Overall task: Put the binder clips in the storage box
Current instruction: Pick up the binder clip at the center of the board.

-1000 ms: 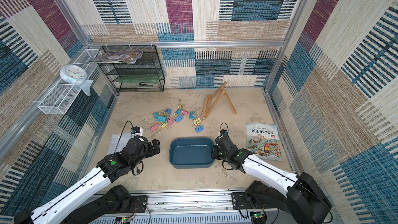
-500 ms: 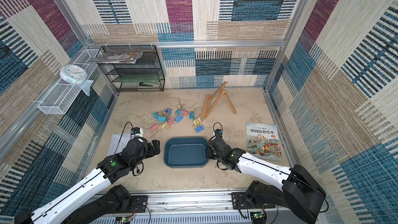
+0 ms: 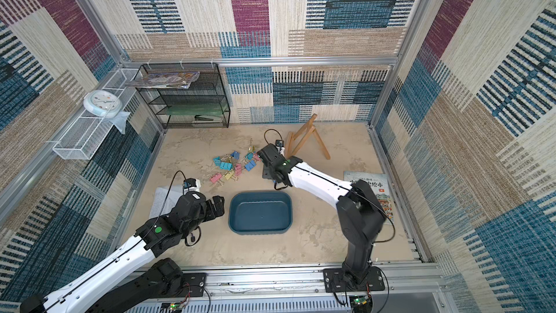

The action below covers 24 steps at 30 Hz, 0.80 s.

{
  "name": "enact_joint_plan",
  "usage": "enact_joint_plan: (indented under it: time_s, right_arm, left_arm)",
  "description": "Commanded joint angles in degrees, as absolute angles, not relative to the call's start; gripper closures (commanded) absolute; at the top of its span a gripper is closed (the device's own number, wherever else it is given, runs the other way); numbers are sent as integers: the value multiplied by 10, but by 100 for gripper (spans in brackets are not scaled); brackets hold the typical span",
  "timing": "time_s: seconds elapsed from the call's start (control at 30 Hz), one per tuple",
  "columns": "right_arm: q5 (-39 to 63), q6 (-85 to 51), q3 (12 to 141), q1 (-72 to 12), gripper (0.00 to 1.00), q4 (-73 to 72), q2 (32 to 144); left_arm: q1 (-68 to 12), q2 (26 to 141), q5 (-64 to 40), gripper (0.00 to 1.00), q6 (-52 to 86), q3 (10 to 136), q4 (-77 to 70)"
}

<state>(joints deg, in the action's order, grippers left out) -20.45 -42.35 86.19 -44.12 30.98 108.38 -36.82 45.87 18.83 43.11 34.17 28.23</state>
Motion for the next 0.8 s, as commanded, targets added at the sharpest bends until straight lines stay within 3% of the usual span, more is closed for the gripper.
enact_joint_plan:
  time_s: [0.0,0.37,0.77]
  right_arm:
    - [-246,-414,965,-440,65,469,1177]
    - [-292,-398,1044,-430,50,478,1273]
    - [-308,-398,1049,-422,68,468,1285]
  left_arm:
    - [-367,460,181,1,427,341,275]
    - [-367,462,180,1,418,328,258]
    - [-367,477,179,1,416,329,246]
